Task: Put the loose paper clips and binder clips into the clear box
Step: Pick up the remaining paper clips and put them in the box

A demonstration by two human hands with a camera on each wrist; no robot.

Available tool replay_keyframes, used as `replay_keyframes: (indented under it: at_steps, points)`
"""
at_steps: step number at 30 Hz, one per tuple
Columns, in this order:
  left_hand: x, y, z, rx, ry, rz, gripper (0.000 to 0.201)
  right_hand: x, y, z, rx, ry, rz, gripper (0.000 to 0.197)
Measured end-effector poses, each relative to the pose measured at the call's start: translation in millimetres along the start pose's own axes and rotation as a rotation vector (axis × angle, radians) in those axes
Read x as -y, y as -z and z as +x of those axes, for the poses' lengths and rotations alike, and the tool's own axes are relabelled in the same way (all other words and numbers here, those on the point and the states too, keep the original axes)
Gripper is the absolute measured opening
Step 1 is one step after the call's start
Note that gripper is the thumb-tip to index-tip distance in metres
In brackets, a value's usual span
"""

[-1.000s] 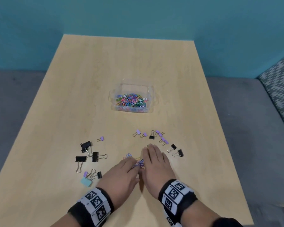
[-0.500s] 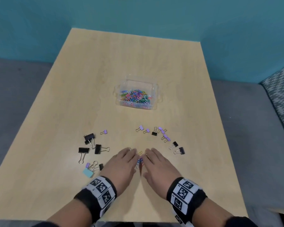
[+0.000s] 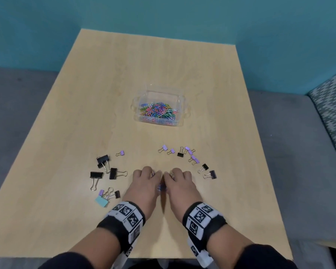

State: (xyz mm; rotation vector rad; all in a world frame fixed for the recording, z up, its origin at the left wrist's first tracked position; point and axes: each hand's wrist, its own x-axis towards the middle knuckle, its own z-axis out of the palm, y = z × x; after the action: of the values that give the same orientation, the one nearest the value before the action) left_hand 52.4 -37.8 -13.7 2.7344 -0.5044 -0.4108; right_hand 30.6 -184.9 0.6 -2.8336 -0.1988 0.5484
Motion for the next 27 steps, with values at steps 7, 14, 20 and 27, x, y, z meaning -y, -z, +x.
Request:
replay_keyframes:
  at_steps: [7,14,20,27]
  points:
    - [-3,-5,3,-0.005,-0.005,0.039,0.033,-2,10,5,0.041,0.091,-0.021,0.041]
    - [3,1,4,0.011,-0.005,0.065,0.035,-3,23,4,0.115,0.113,-0.066,0.049]
    - [4,9,7,0.041,-0.009,0.073,0.027,-10,29,8,0.112,0.130,-0.058,0.053]
    - [13,19,17,0.079,0.146,-0.194,0.016,-23,33,20,0.098,0.010,0.141,0.016]
